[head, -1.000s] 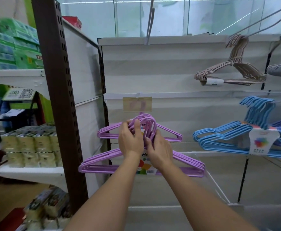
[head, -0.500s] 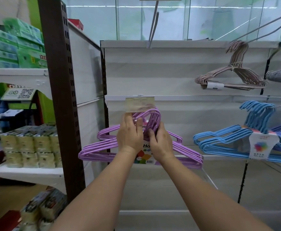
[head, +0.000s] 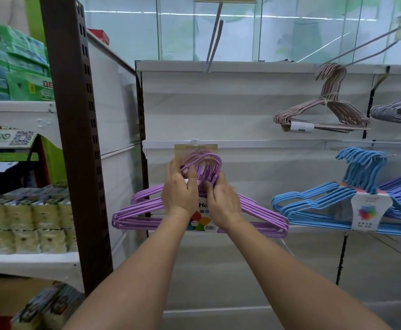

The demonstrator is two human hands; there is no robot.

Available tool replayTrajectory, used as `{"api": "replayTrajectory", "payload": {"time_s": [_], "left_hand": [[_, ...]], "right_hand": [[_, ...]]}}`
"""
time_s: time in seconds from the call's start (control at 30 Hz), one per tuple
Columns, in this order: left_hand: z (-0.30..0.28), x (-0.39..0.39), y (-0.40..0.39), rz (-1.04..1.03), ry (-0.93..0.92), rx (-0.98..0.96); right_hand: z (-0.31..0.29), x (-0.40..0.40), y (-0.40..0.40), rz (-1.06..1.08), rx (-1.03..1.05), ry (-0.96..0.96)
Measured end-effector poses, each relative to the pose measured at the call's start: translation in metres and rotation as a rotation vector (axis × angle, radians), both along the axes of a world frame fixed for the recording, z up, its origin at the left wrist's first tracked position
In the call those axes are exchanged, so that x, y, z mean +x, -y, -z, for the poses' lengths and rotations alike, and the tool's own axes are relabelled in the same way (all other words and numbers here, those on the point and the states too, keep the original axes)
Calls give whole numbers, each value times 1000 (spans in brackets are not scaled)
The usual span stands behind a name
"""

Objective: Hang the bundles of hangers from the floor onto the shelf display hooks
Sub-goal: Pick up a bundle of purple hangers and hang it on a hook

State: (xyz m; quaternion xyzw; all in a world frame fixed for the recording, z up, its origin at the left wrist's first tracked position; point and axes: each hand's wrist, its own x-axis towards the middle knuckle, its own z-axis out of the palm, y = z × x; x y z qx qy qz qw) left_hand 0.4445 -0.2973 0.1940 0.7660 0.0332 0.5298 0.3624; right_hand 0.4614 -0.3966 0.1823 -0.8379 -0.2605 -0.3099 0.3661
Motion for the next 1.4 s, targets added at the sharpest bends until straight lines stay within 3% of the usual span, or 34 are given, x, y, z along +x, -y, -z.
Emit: {"api": "replayTrajectory", "payload": {"time_s": [0.27,0.43,0.57,0.77,0.9,1.17,1.4], "left_hand": [[12,0,-4,4,-66,40],[9,-11,5,32,-18,161],[8,-15,20,25,-62,197],[25,-7,29,55,-81,53],[11,1,27,79,-74,-268],[-3,12,24,39,-100,-251],[-10,14,12,78,-23,-334]], "right_hand": [[17,6,-5,-64,81,-60],[30,-4,-10,78,329,138],[32,-6,-7,185,472,64],[36,-8,5,259,316,-112],[27,1,8,310,295,-190],[-7,19,6,381,392,-267],[-19,20,-19,305,305,-295]]}}
